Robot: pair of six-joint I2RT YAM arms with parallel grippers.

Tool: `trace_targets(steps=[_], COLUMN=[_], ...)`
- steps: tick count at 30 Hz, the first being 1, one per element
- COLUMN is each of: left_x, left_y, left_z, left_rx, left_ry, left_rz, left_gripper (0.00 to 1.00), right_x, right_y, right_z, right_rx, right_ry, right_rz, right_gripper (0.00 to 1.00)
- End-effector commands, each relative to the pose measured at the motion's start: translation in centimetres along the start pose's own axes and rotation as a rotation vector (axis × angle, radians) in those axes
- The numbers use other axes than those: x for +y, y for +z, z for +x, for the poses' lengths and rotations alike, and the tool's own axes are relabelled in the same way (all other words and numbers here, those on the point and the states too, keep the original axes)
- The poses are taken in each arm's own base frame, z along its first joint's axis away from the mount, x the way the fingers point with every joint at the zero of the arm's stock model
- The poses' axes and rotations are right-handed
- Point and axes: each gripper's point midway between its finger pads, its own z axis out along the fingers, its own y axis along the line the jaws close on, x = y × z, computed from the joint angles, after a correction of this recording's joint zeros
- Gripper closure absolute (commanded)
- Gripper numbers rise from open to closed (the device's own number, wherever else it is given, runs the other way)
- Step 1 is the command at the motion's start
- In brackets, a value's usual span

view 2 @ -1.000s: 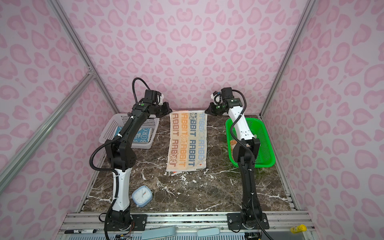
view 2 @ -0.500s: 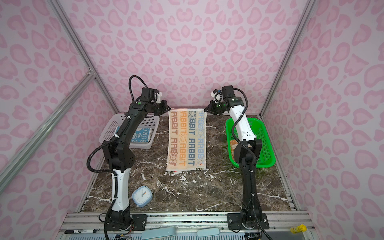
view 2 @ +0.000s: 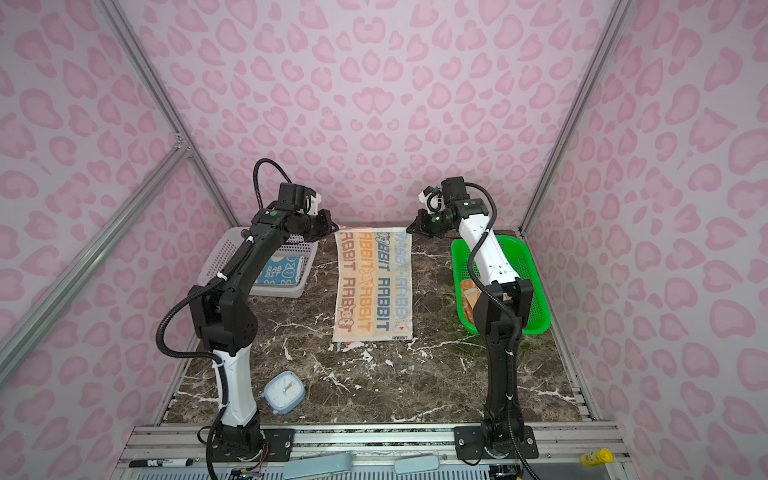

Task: Fold and stack the towels
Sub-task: 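Lower the hanging towel onto the table with both grippers, laying it flat, then pull the held far corners toward the robot with both grippers, folding the towel over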

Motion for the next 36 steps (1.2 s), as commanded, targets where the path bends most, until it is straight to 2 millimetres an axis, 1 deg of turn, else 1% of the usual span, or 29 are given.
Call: trace_targets(steps=[1,5,7,9,11,12,14,15,17,19,23,27,31,33,36], left_x=[2.7,2.3,2.7,3.1,4.2,4.6,5.6,6.1,6.9,7.6,9.0,10.3,10.3,10.4,10.8], left_y=[-1.8,-2.5,-2.6,-2.6,-2.8,-2.8,-2.9,-3.0,-3.1,-3.1,-3.5,-3.4,-3.1,-2.9,-2.2], left_z=[-1.0,1.6,3.8,6.2,8.4,9.2,11.7,12.6,14.4,16.2,19.4,21.9,23.9,24.9,26.5], left_rx=[-0.104,-0.1,-0.085,-0.065,-0.049,-0.044,-0.013,-0.005,0.01,0.038,0.073,0.116,0.149,0.168,0.199], left_ry=[-0.001,-0.004,-0.025,-0.028,-0.038,-0.044,-0.058,-0.065,-0.072,-0.073,-0.076,-0.083,-0.066,-0.058,-0.051], left_rz=[-0.15,-0.135,-0.136,-0.138,-0.166,-0.167,-0.175,-0.183,-0.195,-0.21,-0.241,-0.268,-0.275,-0.284,-0.295], left_gripper=[0.98,0.98,0.98,0.98,0.98,0.98,0.98,0.98,0.98,0.98,0.98,0.98,0.98,0.98,0.98], right_x=[-3.6,-4.2,-4.8,-5.5,-6.0,-6.2,-6.8,-7.0,-7.8,-8.0,-9.0,-9.3,-9.5,-9.8,-10.4], right_y=[-0.6,-0.9,-1.0,-0.8,-0.6,-0.5,0.1,0.3,1.0,1.5,2.5,3.6,4.1,4.3,4.4], right_z=[0.7,3.4,4.8,6.7,8.8,9.6,12.1,12.8,15.3,17.2,20.4,22.8,24.3,25.3,26.2], right_rx=[-0.03,0.004,0.03,0.069,0.087,0.091,0.121,0.129,0.168,0.192,0.23,0.268,0.297,0.309,0.316], right_ry=[0.0,0.009,0.016,0.03,0.035,0.038,0.051,0.054,0.072,0.075,0.095,0.095,0.082,0.087,0.097], right_rz=[0.191,0.216,0.234,0.247,0.254,0.258,0.263,0.265,0.278,0.277,0.291,0.298,0.315,0.323,0.327], right_gripper=[1.0,1.0,1.0,1.0,1.0,1.0,1.0,1.0,1.0,1.0,1.0,1.0,1.0,1.0,1.0])
